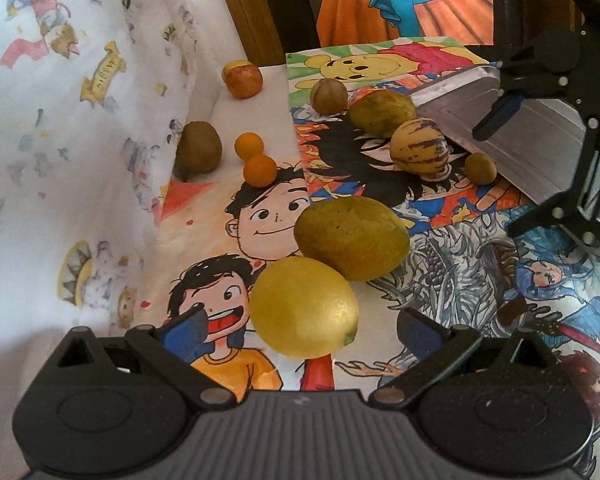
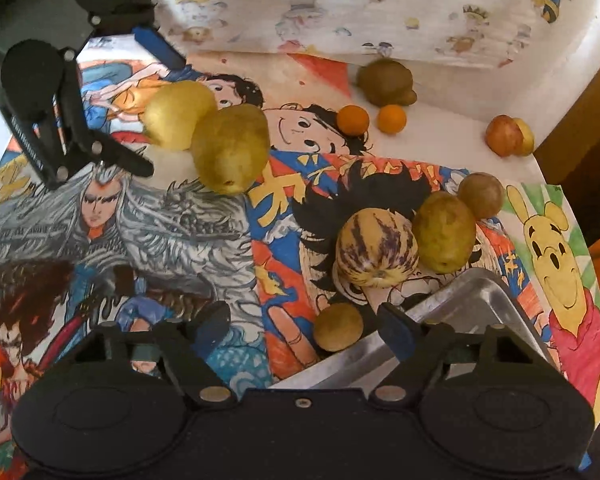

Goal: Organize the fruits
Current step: 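Close the left gripper on the lemon while the right gripper closes on the oval fruit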

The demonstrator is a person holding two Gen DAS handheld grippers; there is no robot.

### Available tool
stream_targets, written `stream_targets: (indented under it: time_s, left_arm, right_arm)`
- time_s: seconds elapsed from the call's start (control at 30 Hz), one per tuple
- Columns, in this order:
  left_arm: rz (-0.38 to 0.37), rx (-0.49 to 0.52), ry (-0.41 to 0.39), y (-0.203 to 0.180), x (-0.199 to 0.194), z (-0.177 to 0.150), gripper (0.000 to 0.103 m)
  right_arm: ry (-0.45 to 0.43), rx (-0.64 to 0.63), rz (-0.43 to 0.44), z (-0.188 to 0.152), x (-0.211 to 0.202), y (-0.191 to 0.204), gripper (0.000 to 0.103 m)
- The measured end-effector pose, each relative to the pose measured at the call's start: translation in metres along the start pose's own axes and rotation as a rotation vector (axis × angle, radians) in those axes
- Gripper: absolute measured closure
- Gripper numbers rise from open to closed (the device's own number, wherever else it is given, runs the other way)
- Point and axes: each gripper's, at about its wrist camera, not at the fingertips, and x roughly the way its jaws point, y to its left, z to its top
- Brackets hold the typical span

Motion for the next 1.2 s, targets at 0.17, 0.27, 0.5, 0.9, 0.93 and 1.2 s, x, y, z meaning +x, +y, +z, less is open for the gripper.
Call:
stream_targets:
  time_s: [0.17, 0.27, 0.5, 0.9, 0.93, 1.2]
  left_arm:
    - [-0.022, -0.013, 0.008, 0.0, 0.005, 0.002, 0.001]
    - [-0.027, -0.011, 0.008, 0.0, 0.005, 0.002, 0.001]
    - [-0.026, 0.015, 0.014, 0.003, 0.008, 0.002, 0.003]
    - [-0.076, 0.054, 0.009, 0.011, 0.01, 0.004, 0.015]
    - [-0.082, 0.06, 0.008, 0.011, 0.01, 0.004, 0.018]
    - [-0.108, 0.1, 0.007, 0.012, 0.011, 0.005, 0.028]
  right_arm:
    - [-0.039, -0.012, 0.036, 0.008, -0.003, 0.004, 0.022]
    - [-0.06, -0.046, 0.06, 0.014, -0.002, 0.01, 0.022]
    - [-0.082, -0.221, 0.104, 0.034, 0.013, 0.024, 0.026]
    - [-0.101, -0.493, 0.164, 0.062, 0.028, 0.032, 0.026]
    - [-0.101, -0.512, 0.169, 0.064, 0.028, 0.032, 0.026]
    - [-0.086, -0.65, 0.208, 0.084, 0.038, 0.033, 0.026]
